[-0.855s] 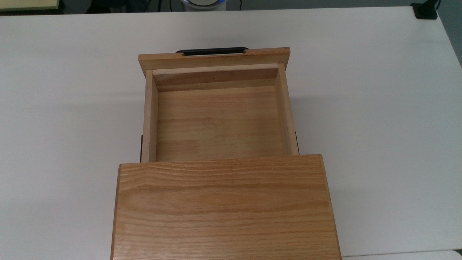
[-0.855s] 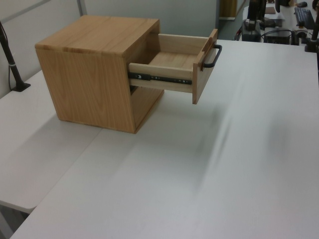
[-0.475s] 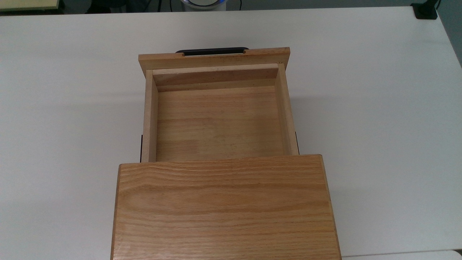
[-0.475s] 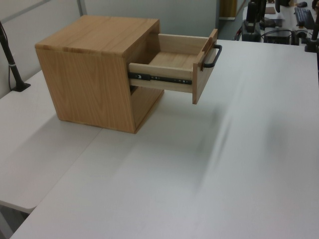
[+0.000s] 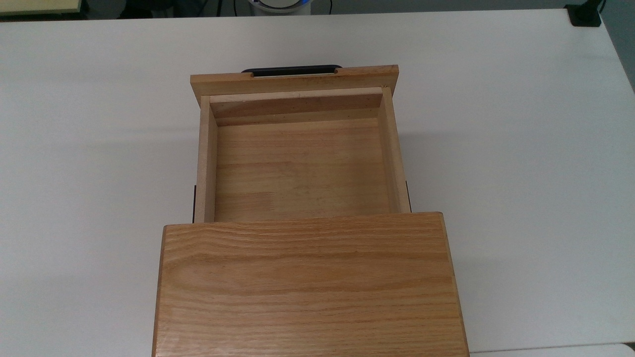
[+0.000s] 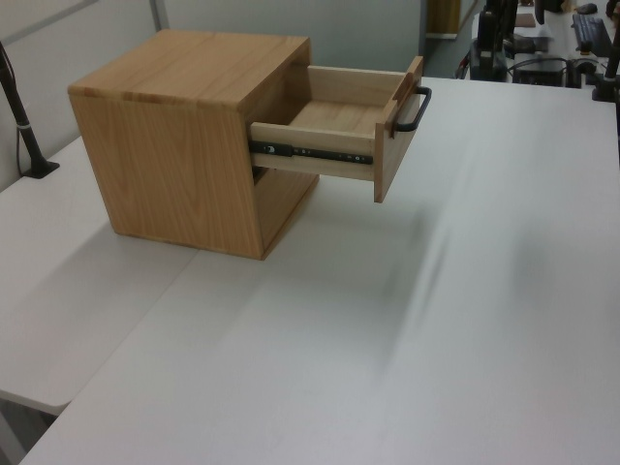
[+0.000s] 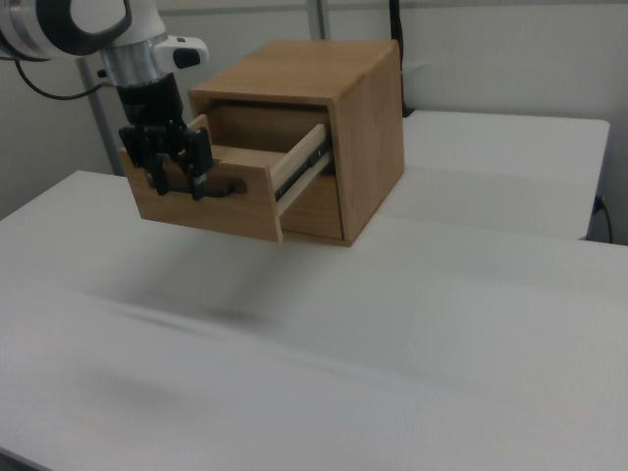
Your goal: Close the drawer by sliding it
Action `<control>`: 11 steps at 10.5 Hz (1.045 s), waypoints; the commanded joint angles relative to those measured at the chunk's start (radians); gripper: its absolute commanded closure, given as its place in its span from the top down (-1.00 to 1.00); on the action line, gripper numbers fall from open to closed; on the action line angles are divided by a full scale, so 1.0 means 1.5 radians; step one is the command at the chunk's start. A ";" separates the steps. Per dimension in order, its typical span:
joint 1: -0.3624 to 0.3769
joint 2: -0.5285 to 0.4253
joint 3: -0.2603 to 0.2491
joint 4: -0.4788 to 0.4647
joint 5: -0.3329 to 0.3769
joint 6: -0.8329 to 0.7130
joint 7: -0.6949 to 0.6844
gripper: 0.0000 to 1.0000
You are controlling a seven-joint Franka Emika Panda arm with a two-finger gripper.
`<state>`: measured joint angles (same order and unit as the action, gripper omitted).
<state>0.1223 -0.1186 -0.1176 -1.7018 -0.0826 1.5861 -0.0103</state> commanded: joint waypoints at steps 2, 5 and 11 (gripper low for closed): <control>0.009 0.023 0.003 0.007 0.022 -0.032 -0.103 -1.00; 0.039 0.078 0.004 0.024 0.025 -0.015 -0.093 -1.00; 0.047 0.164 0.037 0.068 0.070 0.186 0.076 -1.00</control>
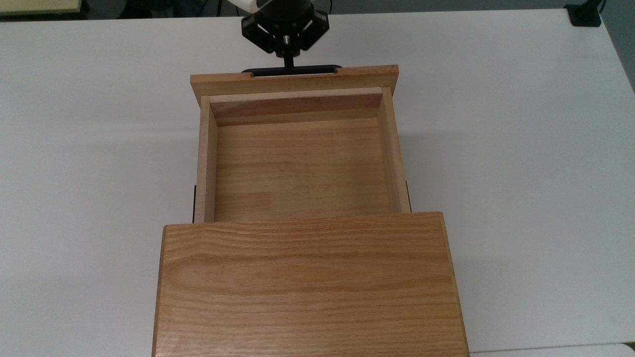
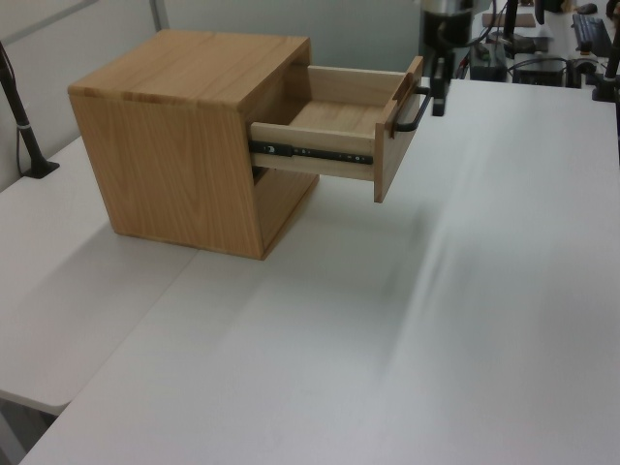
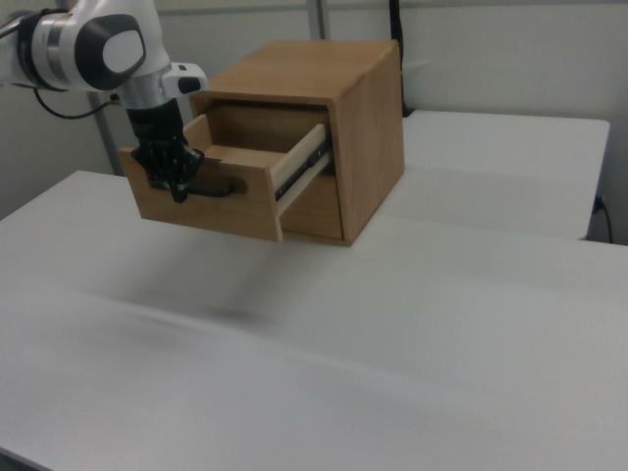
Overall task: Close the drawer by sliding it
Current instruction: 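Push the drawer front with the gripper, sliding the drawer into the cabinet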
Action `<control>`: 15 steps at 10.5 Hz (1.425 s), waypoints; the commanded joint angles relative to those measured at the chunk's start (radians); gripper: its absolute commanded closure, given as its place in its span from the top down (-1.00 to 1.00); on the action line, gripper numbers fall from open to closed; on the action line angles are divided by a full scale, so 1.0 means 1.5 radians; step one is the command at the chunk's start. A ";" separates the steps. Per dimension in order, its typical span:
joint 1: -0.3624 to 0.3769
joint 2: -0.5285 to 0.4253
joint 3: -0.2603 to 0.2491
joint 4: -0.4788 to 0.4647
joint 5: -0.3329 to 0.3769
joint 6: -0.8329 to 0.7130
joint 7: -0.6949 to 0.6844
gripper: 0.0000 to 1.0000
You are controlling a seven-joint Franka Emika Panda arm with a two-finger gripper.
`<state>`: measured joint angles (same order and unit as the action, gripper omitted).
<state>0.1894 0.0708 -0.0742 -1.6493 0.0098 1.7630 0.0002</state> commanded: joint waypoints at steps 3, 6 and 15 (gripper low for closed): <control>0.003 0.069 0.018 0.034 -0.007 0.231 0.149 -1.00; 0.003 0.151 0.020 0.099 -0.083 0.346 0.247 -1.00; -0.007 0.269 0.013 0.178 -0.155 0.584 0.314 -1.00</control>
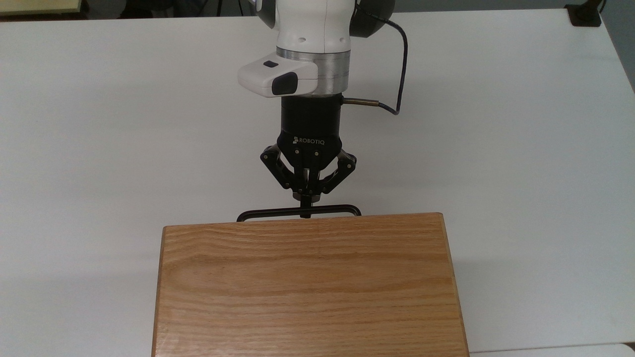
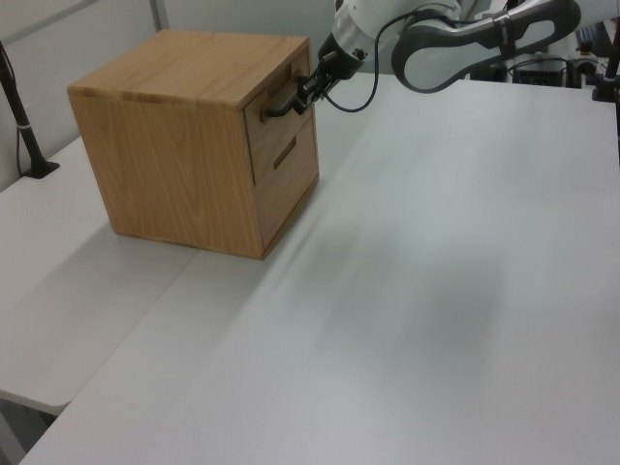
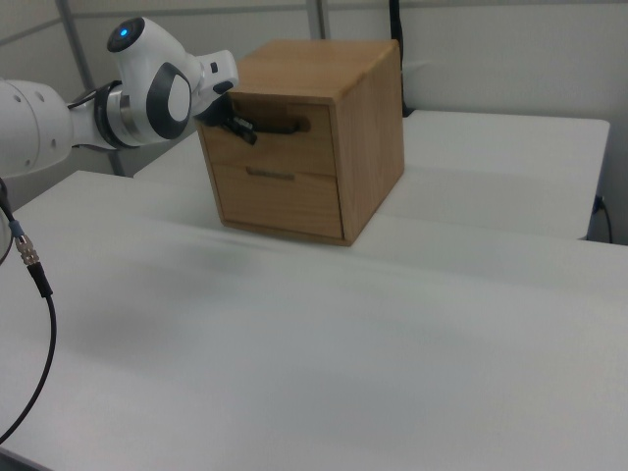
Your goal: Close the drawer by sliding it
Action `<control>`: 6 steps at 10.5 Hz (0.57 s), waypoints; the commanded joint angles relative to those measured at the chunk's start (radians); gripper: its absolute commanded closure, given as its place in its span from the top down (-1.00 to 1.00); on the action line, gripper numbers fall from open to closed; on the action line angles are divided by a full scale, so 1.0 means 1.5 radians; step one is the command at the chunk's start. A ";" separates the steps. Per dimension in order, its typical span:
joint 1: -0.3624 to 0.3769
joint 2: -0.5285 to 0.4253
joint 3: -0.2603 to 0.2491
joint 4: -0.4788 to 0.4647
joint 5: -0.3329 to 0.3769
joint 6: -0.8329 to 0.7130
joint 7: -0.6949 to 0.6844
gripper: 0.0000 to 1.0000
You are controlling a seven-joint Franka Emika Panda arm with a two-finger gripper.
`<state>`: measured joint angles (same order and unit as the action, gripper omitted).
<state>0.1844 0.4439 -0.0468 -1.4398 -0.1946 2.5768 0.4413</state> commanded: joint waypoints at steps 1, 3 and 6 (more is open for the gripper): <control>-0.015 -0.017 -0.001 0.020 -0.011 0.031 0.019 -1.00; -0.022 -0.130 0.012 -0.108 -0.011 -0.096 0.008 -0.89; -0.047 -0.223 0.025 -0.132 0.086 -0.416 -0.174 -0.49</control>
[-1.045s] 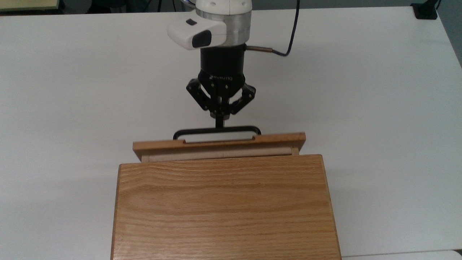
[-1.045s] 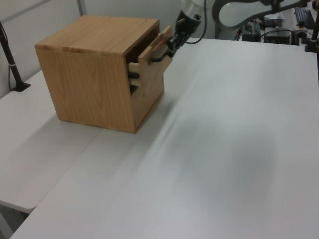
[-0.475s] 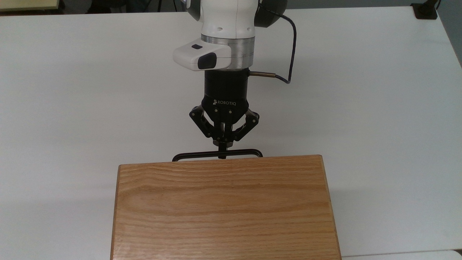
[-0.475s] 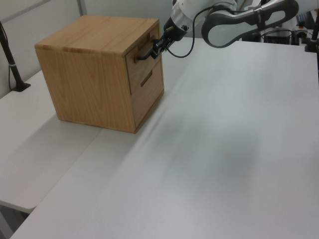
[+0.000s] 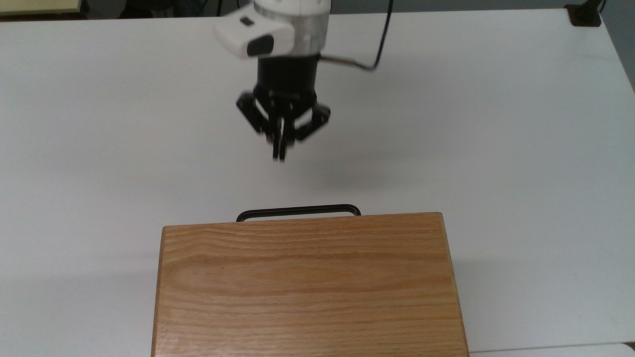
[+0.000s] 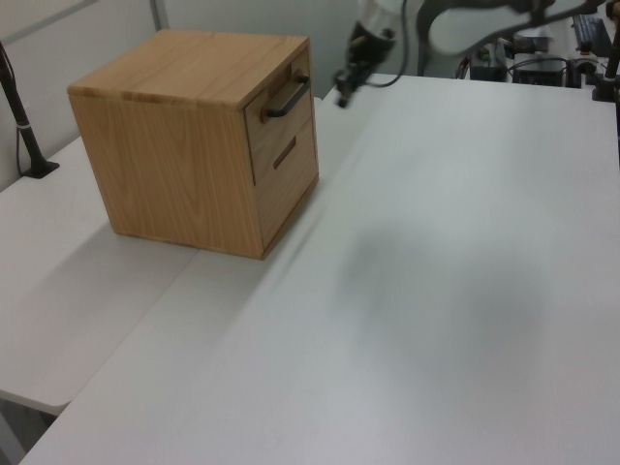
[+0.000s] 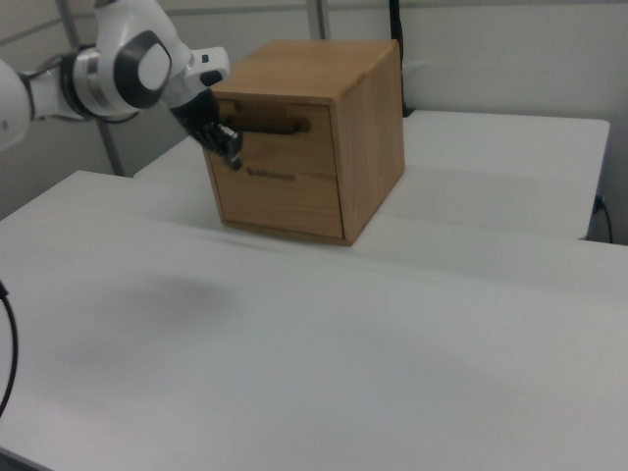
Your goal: Close the drawer by sliding it
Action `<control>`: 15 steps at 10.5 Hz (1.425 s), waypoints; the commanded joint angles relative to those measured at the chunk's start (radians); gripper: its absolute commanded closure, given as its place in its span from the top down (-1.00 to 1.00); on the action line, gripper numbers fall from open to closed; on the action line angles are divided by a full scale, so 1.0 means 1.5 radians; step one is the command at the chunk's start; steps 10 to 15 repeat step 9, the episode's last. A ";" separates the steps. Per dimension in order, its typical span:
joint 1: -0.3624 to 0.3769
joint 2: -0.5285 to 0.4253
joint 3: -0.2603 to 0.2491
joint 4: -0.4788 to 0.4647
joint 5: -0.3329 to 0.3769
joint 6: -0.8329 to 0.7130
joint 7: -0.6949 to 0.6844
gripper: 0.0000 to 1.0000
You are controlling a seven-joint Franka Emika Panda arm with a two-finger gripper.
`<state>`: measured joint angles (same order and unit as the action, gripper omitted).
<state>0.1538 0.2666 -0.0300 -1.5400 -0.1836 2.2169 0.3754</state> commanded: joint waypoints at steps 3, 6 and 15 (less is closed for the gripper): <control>-0.056 -0.176 0.008 -0.065 0.125 -0.388 -0.204 1.00; -0.072 -0.184 0.007 -0.062 0.111 -0.433 -0.200 1.00; -0.073 -0.189 0.007 -0.060 0.113 -0.439 -0.198 1.00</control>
